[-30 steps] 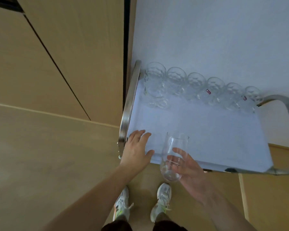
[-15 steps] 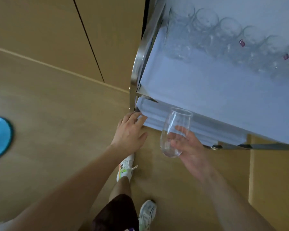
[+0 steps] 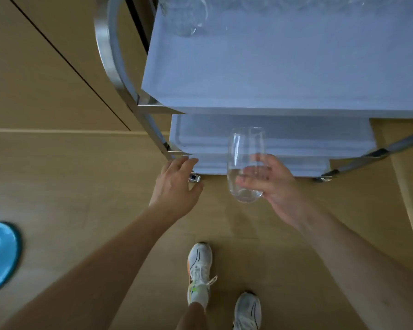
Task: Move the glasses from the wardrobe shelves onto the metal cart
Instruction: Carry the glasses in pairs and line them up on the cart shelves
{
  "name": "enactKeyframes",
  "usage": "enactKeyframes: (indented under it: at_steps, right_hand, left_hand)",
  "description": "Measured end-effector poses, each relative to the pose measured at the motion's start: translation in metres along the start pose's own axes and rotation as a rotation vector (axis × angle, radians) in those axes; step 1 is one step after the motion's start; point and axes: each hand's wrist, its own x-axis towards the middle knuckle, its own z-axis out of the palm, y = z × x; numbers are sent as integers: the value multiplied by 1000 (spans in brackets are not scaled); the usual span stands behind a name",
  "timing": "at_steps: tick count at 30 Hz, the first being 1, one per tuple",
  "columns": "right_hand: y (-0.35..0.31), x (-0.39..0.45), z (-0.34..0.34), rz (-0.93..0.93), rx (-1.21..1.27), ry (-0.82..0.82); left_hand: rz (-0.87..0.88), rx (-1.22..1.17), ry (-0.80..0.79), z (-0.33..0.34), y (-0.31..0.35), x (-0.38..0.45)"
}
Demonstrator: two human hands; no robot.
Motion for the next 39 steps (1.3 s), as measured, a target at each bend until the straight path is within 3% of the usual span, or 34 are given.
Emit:
enactKeyframes:
  at_steps: [13,24,32,39]
  right_hand:
    - [56,145,-39,-276,-125,123]
    - [64,244,-79,-681,-216,338]
    - [76,260,-138,-769,-205,500]
    - [69,263,-193,-734,-305,656]
  left_hand:
    - [215,101,122,116,-40,127]
    - [330,108,320,169,-37,213]
    - [375,64,243,208,10,245]
    - [429,67,143,234,65,272]
